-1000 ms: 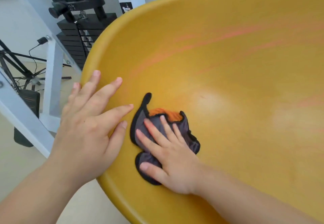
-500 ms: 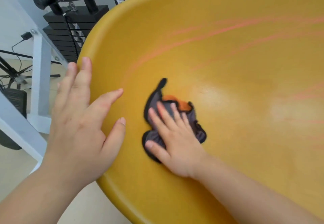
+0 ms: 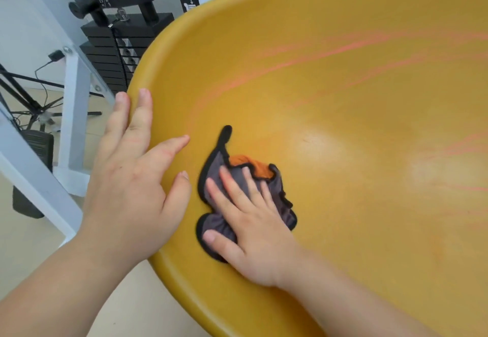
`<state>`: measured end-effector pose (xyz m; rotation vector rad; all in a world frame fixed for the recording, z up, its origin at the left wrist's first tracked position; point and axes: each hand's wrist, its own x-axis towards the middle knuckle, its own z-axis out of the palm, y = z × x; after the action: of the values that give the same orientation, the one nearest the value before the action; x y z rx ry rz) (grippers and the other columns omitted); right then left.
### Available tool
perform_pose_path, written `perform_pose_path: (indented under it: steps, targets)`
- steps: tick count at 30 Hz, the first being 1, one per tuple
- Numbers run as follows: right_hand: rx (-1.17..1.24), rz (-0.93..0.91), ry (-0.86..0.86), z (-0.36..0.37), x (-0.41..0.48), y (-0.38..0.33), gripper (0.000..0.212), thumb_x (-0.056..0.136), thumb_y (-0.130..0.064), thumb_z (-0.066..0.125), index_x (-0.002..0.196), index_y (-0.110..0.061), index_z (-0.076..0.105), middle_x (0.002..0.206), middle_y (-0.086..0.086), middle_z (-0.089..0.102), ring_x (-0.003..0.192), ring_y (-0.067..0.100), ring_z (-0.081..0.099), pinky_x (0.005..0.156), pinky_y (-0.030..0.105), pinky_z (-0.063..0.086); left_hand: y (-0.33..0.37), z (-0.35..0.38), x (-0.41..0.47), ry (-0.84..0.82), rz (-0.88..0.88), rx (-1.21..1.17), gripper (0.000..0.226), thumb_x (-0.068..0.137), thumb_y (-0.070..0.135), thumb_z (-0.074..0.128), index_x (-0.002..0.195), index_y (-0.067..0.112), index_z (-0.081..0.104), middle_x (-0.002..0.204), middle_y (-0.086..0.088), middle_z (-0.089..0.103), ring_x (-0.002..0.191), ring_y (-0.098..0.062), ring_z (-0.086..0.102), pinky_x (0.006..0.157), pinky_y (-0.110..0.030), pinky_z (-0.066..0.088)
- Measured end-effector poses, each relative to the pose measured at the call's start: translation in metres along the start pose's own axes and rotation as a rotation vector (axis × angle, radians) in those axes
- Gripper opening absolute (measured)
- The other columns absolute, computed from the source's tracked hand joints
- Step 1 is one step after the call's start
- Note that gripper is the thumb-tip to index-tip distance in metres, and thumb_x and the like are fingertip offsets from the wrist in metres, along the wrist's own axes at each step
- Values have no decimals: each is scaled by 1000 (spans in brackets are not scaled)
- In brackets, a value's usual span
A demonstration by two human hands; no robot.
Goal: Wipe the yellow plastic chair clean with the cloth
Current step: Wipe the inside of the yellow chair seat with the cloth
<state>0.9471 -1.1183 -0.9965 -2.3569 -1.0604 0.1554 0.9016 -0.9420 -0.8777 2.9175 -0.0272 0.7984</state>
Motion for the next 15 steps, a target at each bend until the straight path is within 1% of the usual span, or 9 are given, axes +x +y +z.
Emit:
perform_pose_path:
  steps: [2, 3, 5, 7, 8, 10, 12, 14, 15]
  targets:
    - [-80, -52, 3, -6, 2, 24, 76, 91, -80, 28, 154, -56, -8, 165, -23, -20, 153, 14, -26, 123, 47, -15, 0, 0, 0, 5, 0, -7, 50, 83, 32, 51, 123, 10, 71, 163, -21, 24, 153, -39, 14, 125, -29, 1]
    - [-145, 19, 50, -9, 5, 47, 78, 87, -84, 26, 154, -57, -4, 165, -22, -16, 155, 15, -20, 125, 51, -10, 0, 0, 1, 7, -1, -13, 50, 83, 31, 51, 124, 10, 70, 163, -20, 24, 153, -39, 14, 124, -28, 0]
    - [-243, 326, 129, -23, 8, 93, 84, 80, -89, 17, 155, -56, 1, 167, -19, -12, 157, 16, -11, 125, 54, -4, -1, -2, 0, 3, -8, -33, 49, 84, 27, 53, 127, 10, 68, 163, -17, 24, 154, -36, 11, 124, -25, -2]
    - [-303, 584, 150, -35, 3, 123, 87, 81, -90, 12, 158, -51, 0, 169, -15, -12, 157, 17, -11, 125, 54, -4, -4, -5, -2, -15, 0, -51, 49, 84, 23, 55, 131, 10, 66, 164, -15, 23, 155, -33, 10, 124, -24, -3]
    - [-288, 661, 152, -37, 2, 127, 87, 83, -89, 11, 159, -49, -2, 169, -13, -14, 156, 18, -14, 125, 54, -5, -6, -6, -3, -26, 6, -52, 50, 85, 24, 54, 133, 10, 64, 165, -14, 22, 155, -32, 10, 124, -25, -2]
    - [-226, 728, 148, -34, 9, 114, 88, 86, -86, 10, 160, -43, -7, 169, -8, -18, 156, 24, -18, 124, 56, -8, -11, -9, -7, -32, 0, -49, 58, 87, 31, 51, 141, 11, 55, 167, -12, 16, 155, -30, 10, 124, -24, -2]
    - [-154, 671, 114, -24, 23, 81, 90, 88, -85, 11, 160, -38, -11, 168, -3, -21, 154, 31, -20, 123, 57, -9, -15, -12, -9, -33, -44, -83, 69, 88, 34, 50, 154, 17, 37, 168, -5, 9, 155, -18, 6, 122, -18, -3]
    - [-55, 451, 94, -12, 32, 32, 90, 87, -84, 11, 159, -39, -15, 166, -6, -27, 152, 33, -25, 123, 55, -10, -16, -12, -10, -41, -103, -155, 80, 89, 34, 50, 160, 25, 16, 168, 7, 4, 152, 1, -2, 118, -10, -4]
    - [4, 313, 76, -7, 32, 6, 88, 86, -83, 10, 158, -40, -18, 164, -9, -32, 151, 31, -30, 123, 53, -13, -16, -11, -9, -39, -111, -181, 82, 90, 35, 48, 161, 25, 10, 167, 11, 3, 151, 5, -4, 117, -8, -3]
